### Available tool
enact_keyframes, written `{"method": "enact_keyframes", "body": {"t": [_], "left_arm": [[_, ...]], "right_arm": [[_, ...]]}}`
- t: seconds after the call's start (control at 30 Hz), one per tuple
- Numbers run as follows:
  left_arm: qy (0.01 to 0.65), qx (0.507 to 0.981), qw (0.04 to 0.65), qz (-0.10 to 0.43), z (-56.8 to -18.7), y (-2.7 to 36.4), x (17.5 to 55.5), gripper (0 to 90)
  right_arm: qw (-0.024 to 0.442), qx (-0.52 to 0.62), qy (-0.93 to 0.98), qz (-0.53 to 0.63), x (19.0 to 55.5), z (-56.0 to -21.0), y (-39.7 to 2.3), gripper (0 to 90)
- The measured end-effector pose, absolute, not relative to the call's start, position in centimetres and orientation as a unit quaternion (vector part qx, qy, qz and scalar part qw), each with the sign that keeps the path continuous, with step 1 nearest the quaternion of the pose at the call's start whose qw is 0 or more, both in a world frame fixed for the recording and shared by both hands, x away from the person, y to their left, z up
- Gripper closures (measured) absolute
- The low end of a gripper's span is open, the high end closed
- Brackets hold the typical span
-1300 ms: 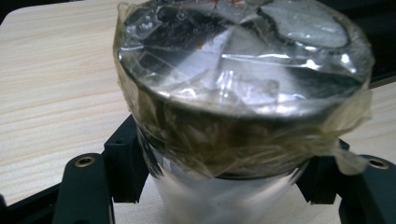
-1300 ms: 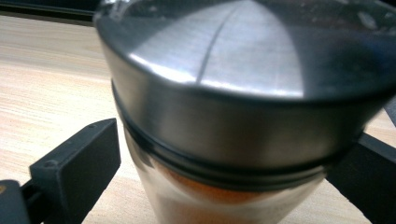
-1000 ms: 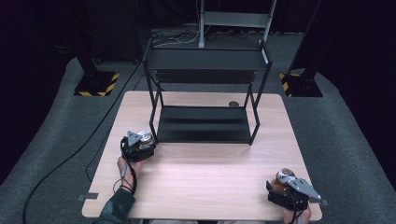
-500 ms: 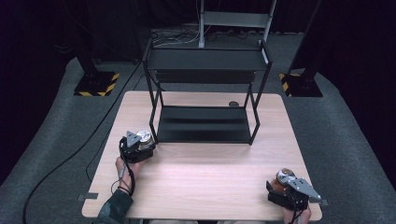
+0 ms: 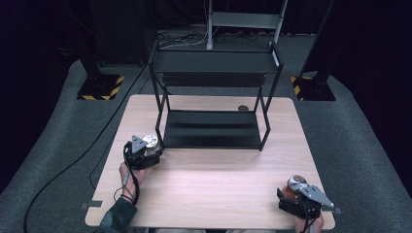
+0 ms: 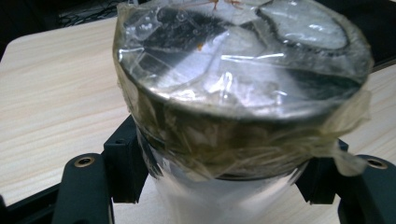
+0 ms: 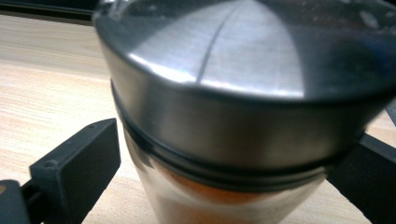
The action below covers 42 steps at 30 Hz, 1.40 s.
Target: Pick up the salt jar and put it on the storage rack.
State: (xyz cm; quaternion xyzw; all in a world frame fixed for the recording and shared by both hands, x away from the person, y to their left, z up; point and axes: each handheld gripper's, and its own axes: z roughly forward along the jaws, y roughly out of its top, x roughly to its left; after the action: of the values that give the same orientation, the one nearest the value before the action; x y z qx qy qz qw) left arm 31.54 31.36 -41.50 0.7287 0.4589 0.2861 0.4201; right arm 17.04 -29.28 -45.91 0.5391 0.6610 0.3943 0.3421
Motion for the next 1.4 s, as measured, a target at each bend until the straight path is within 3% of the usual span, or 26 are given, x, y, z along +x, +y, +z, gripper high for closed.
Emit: {"method": "enact_keyframes", "body": {"t": [1.4], "left_arm": [[0.403,0.744,0.447,0.292,-35.6,30.3,32.5,31.0]], "right_arm": [[0.342,0.539,0.660,0.396,17.0,-46.0,-29.4,0.0]]}}
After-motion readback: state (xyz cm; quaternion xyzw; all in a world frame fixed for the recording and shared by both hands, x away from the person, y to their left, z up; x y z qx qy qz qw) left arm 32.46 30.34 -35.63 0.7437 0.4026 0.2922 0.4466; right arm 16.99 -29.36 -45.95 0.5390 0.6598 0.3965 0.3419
